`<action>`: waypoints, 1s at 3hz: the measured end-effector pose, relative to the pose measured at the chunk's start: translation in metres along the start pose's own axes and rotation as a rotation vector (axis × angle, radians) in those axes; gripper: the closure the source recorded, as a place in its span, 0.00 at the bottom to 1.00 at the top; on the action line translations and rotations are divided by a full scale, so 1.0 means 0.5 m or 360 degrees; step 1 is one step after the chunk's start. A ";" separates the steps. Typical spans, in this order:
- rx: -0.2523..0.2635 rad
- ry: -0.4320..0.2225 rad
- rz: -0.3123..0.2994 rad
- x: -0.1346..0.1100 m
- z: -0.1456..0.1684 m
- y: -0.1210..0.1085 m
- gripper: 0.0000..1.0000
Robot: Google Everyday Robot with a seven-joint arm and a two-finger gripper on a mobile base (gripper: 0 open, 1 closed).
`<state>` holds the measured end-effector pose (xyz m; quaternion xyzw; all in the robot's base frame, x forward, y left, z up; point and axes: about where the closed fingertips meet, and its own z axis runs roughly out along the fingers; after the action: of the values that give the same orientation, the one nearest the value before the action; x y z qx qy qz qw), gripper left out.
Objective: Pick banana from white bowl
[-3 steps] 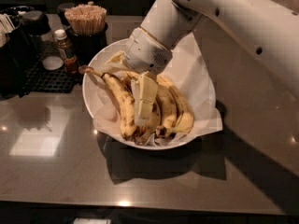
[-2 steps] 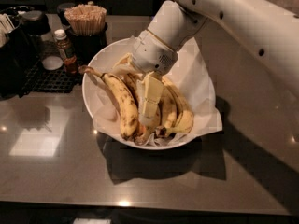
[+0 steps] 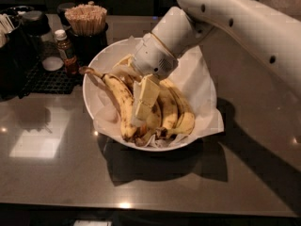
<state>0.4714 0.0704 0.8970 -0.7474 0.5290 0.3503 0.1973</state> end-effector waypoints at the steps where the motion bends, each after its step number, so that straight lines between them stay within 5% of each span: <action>1: 0.0093 -0.0278 0.0207 -0.048 0.007 -0.021 0.00; 3: 0.0100 -0.0210 0.0278 -0.040 0.026 -0.025 0.00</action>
Offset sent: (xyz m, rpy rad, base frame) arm 0.0025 0.0149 0.0088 0.1036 0.0889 -0.1132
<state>0.4748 0.0965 0.9021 -0.6672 0.5887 0.3979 0.2238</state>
